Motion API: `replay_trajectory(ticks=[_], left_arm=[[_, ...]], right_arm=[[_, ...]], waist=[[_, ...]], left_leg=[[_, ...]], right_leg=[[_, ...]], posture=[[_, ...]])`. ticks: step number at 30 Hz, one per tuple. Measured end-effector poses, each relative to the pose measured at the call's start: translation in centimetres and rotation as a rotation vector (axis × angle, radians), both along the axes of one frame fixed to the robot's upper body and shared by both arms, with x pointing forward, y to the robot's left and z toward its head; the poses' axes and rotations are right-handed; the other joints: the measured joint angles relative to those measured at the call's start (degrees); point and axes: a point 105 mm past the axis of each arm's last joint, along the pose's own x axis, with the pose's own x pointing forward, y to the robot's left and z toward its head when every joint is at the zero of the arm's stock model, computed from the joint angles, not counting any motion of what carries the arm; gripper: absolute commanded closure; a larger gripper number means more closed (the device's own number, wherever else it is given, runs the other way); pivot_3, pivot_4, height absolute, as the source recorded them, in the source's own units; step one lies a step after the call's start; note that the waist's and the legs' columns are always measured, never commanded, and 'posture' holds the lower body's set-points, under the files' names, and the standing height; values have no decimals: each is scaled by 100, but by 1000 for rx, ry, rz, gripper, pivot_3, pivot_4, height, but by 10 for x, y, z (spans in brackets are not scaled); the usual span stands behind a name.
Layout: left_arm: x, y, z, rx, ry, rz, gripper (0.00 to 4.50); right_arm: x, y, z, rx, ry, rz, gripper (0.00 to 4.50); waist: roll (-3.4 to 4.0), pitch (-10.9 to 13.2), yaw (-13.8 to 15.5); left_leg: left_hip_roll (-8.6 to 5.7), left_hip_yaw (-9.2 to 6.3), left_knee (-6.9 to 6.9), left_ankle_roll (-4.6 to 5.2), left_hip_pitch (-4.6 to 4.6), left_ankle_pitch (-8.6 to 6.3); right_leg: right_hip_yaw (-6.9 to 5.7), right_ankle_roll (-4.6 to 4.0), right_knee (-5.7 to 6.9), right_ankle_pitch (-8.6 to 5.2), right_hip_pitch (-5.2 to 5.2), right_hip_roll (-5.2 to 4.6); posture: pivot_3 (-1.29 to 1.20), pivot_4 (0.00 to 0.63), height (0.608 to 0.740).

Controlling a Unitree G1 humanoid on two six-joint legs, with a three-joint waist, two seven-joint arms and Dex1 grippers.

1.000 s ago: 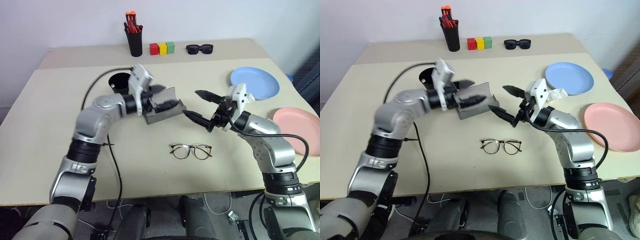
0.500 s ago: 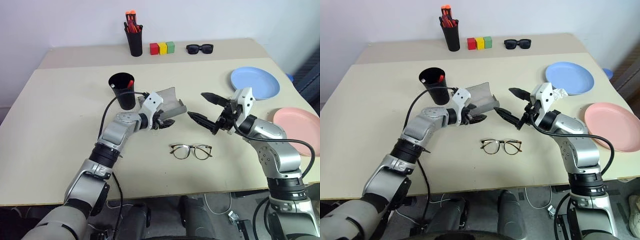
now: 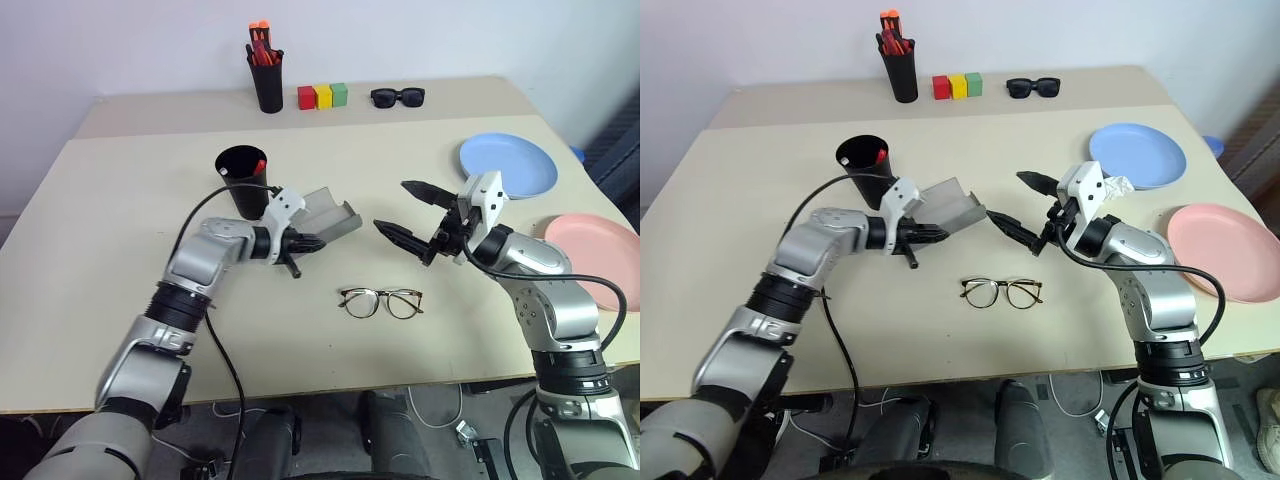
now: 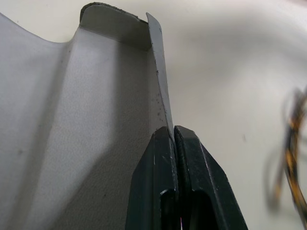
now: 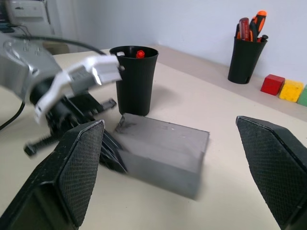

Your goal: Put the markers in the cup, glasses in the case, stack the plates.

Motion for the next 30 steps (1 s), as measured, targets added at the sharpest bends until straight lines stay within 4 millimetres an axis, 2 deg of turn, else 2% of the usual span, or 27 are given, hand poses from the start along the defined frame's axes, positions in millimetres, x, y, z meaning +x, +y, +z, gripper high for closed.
replay_trajectory(ticks=[6,13,17,20,27,30], left_arm=[[-21,25,12,39,-24,-259,4487],[-31,46,-3,161,-50,-423,4487],[-34,50,-7,181,-93,-498,4487],[-38,50,-10,177,-96,-540,3620],[-34,50,1,155,-112,-517,43],[-37,48,20,61,-111,-471,15]], right_arm=[[1,4,-1,-5,-1,16,0],[1,4,-2,-15,-4,16,0],[1,4,-2,-18,-4,21,0],[0,4,-3,-22,-2,29,0],[-5,0,-10,-81,24,56,0],[-19,-3,-13,-175,48,94,0]], waist=[[0,0,3],[0,0,4],[0,0,4],[0,0,3],[0,0,4],[1,1,-2]], left_leg=[[0,0,0,1,-2,0],[0,0,0,2,-3,-1],[0,1,0,3,-3,-2],[0,1,0,4,-4,-2],[0,1,1,6,-4,-3],[1,0,3,14,-6,-8]], right_leg=[[0,0,-1,0,-2,-1],[0,-1,0,0,-2,0],[0,0,0,0,-2,0],[0,0,0,0,-2,0],[-1,0,0,0,-1,0],[-1,1,1,-1,-3,0]], posture=[[0,150,740],[0,150,740],[0,150,740],[0,150,740],[0,150,740],[0,150,740]])
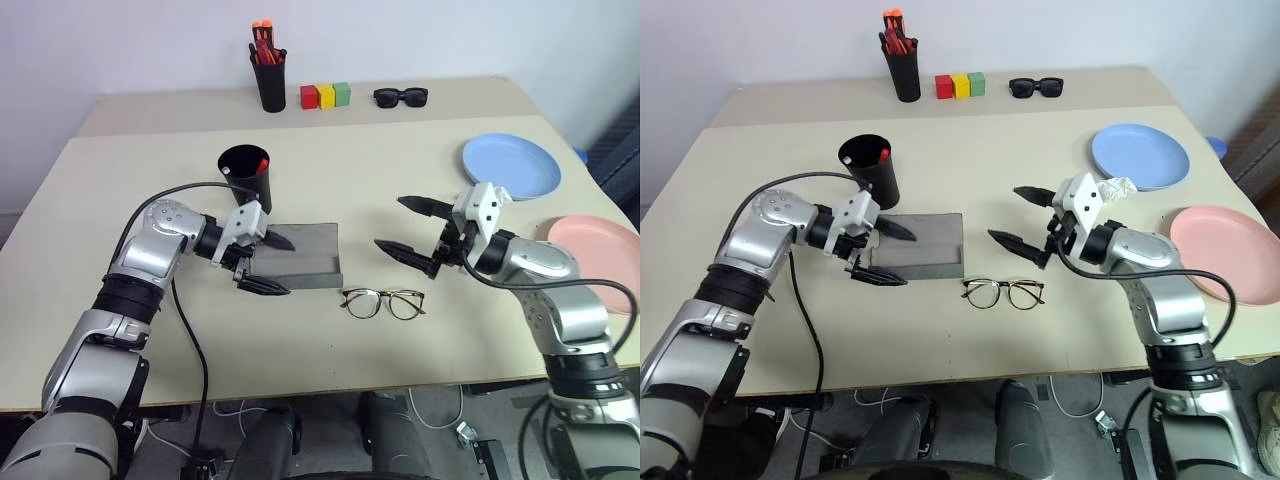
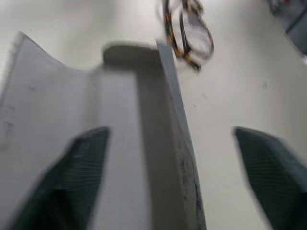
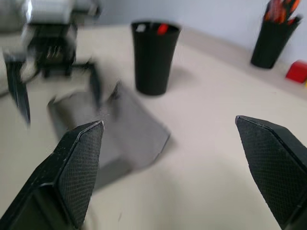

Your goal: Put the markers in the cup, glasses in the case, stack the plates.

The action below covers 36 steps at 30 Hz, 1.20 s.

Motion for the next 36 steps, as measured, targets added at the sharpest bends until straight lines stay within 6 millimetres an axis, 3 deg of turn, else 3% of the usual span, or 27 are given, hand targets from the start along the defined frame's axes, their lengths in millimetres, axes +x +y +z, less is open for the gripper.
replay_trajectory(ticks=[5,8,13,16,19,29,31,34,35,36], left_arm=[[-16,12,25,-156,11,89,15],[-30,26,27,-246,11,146,15],[-49,49,27,-286,15,210,15],[-62,58,29,-304,0,230,0],[-74,62,27,-308,5,237,0],[-82,65,24,-331,-2,294,0],[-81,65,25,-332,-11,300,0],[-80,65,25,-333,-16,310,0],[-80,65,25,-333,-16,313,0],[-80,65,25,-334,-17,315,0]], right_arm=[[-28,-1,-10,-213,54,58,0],[-37,7,-24,-348,61,66,0],[-45,24,-38,-423,101,84,0],[-34,19,-48,-487,129,21,833],[-27,9,-57,-542,161,-25,2304],[-31,6,-61,-587,193,19,2304],[-30,7,-60,-592,183,15,2871],[-29,8,-62,-606,180,17,4186],[-29,8,-63,-611,181,16,4477],[-29,8,-63,-614,178,16,4477]], waist=[[4,0,-58],[3,0,-37],[1,0,28],[0,-1,18],[0,-1,25],[0,-1,18],[0,-1,18],[0,-1,18],[0,-1,18],[0,-1,18]], left_leg=[[7,4,-3,6,7,-4],[9,7,0,5,7,-3],[9,6,6,5,5,-3],[9,9,7,5,5,-3],[9,7,4,5,2,-4],[9,8,3,5,4,-4],[10,9,3,5,5,-4],[9,9,3,5,4,-4],[9,9,3,5,3,-4],[9,9,3,5,4,-4]], right_leg=[[2,-1,2,-2,-2,1],[3,-1,4,-2,-1,2],[2,-1,-1,-2,6,-2],[2,-1,-10,-2,9,-4],[1,-2,-9,-2,3,-3],[1,-2,-10,-2,6,-2],[1,-2,-10,-2,7,-2],[1,-3,-11,-2,6,-2],[1,-2,-11,-2,6,-2],[1,-2,-12,-2,7,-2]], posture=[[0,150,740],[0,150,740],[0,150,740],[0,150,740],[0,150,740],[0,150,740],[0,150,740],[0,150,740],[0,150,740],[0,150,740]])
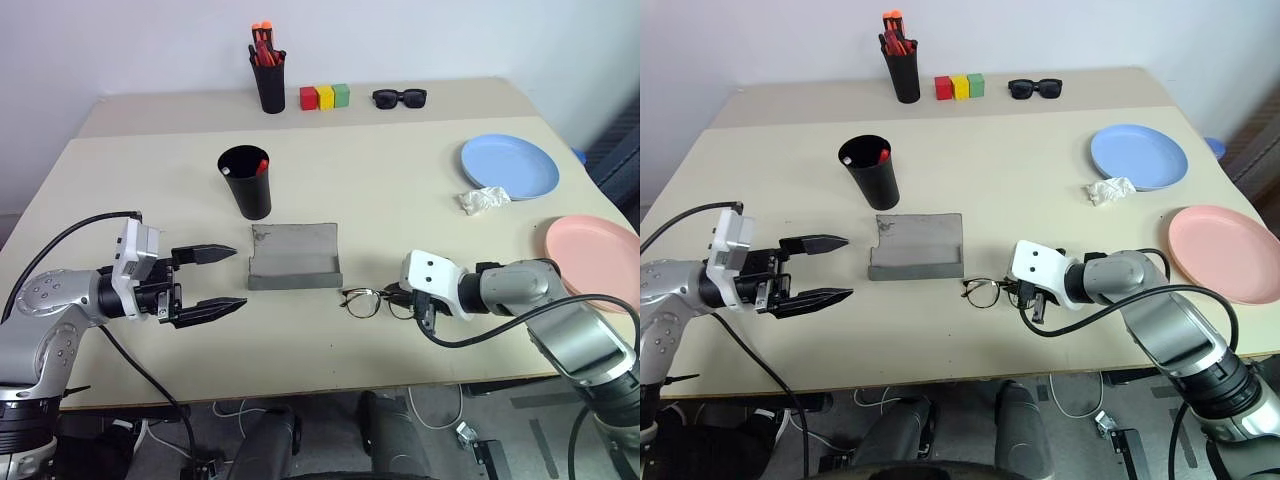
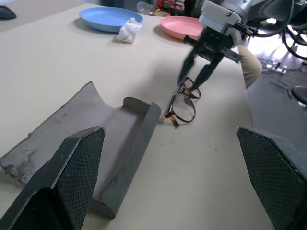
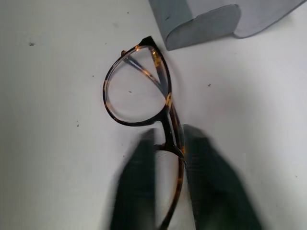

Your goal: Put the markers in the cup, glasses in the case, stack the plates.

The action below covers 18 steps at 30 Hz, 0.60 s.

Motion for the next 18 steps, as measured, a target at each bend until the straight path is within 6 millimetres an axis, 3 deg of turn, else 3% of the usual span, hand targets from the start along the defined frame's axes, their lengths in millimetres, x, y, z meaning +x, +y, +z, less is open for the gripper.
replay_trajectory(ticks=[13,15,18], left_arm=[[2,-2,1,1,-11,4,0],[2,-2,1,1,-11,5,0],[2,-1,2,2,-11,6,0]], right_arm=[[-1,1,5,14,29,17,4477],[-2,2,17,61,55,23,4477],[4,12,58,170,-3,49,4477]], waist=[[0,0,0],[0,0,1],[2,1,-27]], left_leg=[[0,0,0,0,0,0],[1,0,0,0,-1,0],[4,0,-2,0,1,0]], right_leg=[[0,0,-1,0,0,0],[0,0,-1,0,0,0],[0,0,-1,0,-2,4]], posture=[[0,150,740],[0,150,740],[0,150,740]])
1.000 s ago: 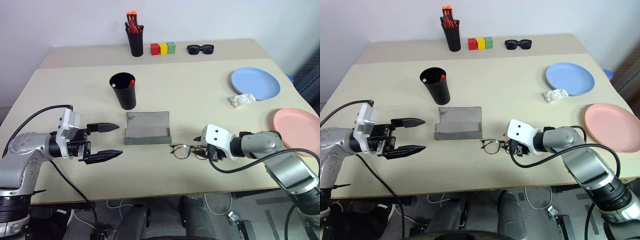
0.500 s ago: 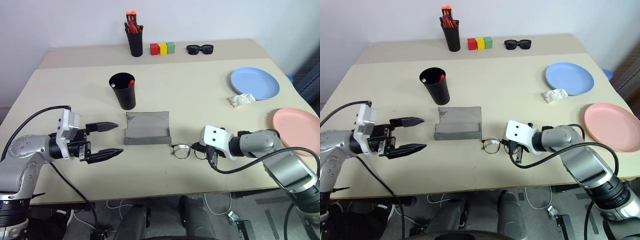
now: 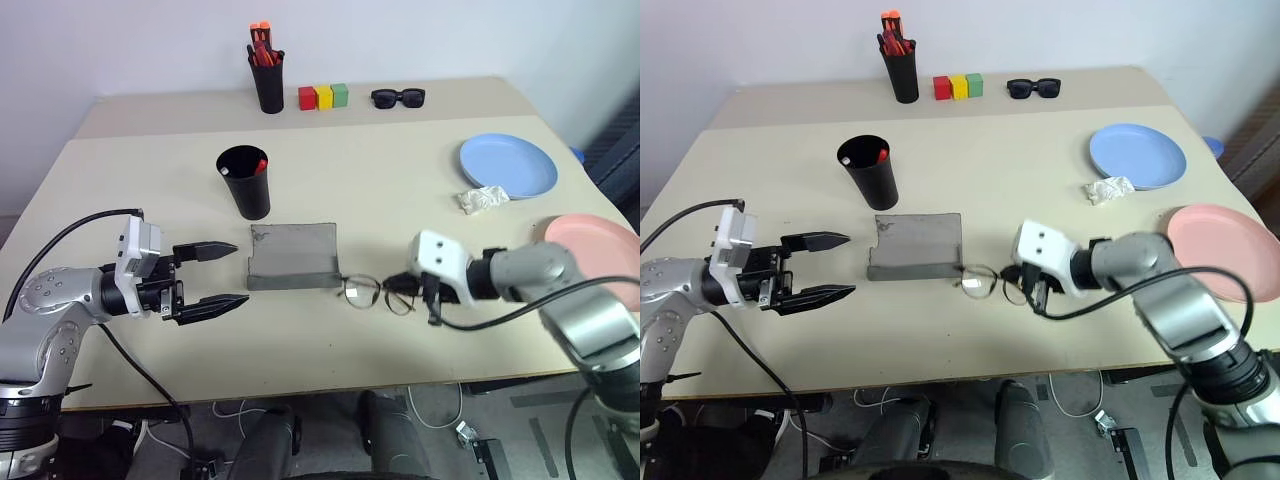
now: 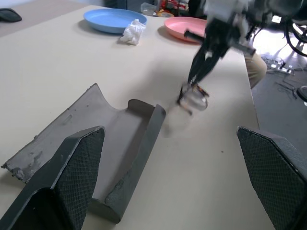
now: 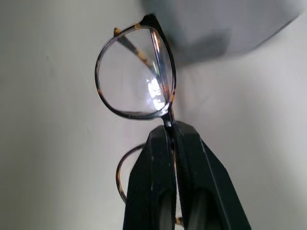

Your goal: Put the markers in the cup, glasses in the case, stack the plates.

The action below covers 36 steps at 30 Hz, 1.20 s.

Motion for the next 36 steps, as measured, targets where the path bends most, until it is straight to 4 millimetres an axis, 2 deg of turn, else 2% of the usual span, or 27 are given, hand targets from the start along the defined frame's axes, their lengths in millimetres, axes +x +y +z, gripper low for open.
replay_trajectory(ticks=[3,6,11,15,19,24,30,33,36], left_arm=[[0,1,0,5,-1,4,0],[1,3,0,5,0,15,0],[1,7,0,4,-1,46,0],[2,8,1,4,-11,63,0],[1,7,2,7,-17,73,0],[0,6,0,10,-16,84,0],[2,6,1,8,-26,96,0],[4,5,4,7,-39,96,0],[7,4,7,5,-51,96,0]], right_arm=[[11,16,39,117,-117,7,4477],[30,32,49,206,-185,-31,4477],[50,82,28,294,-189,-35,4477],[59,105,10,285,-193,-47,4477],[59,111,-5,227,-208,-40,4477],[51,109,-41,101,-137,-24,4477],[53,106,-45,68,-132,-48,4477],[52,106,-46,66,-109,-48,3550],[51,106,-47,74,-81,-47,2088]], waist=[[0,0,6],[-2,-1,8],[0,0,-5],[1,0,14],[1,0,-2],[1,0,-15],[1,0,-15],[1,0,-10],[1,0,-10]], left_leg=[[3,-1,-3,0,0,0],[0,0,-3,-1,-2,0],[0,-1,-8,-2,-6,1],[-3,-3,-9,-3,-8,1],[-4,-3,-11,-3,-5,1],[-4,-2,-14,-4,-4,1],[-4,-2,-14,-4,-2,1],[-4,-2,-14,-4,-2,1],[-4,-3,-13,-4,-2,1]], right_leg=[[-1,-1,-1,0,-1,3],[0,-1,-2,1,-3,1],[1,-4,4,2,-16,1],[0,-5,5,4,-18,0],[0,-5,5,4,-18,1],[0,-6,10,4,-19,2],[0,-6,12,4,-18,3],[0,-6,12,4,-17,3],[0,-6,12,4,-17,3]], posture=[[0,150,740],[0,150,740],[0,150,740],[0,150,740],[0,150,740],[0,150,740],[0,150,740],[0,150,740],[0,150,740]])
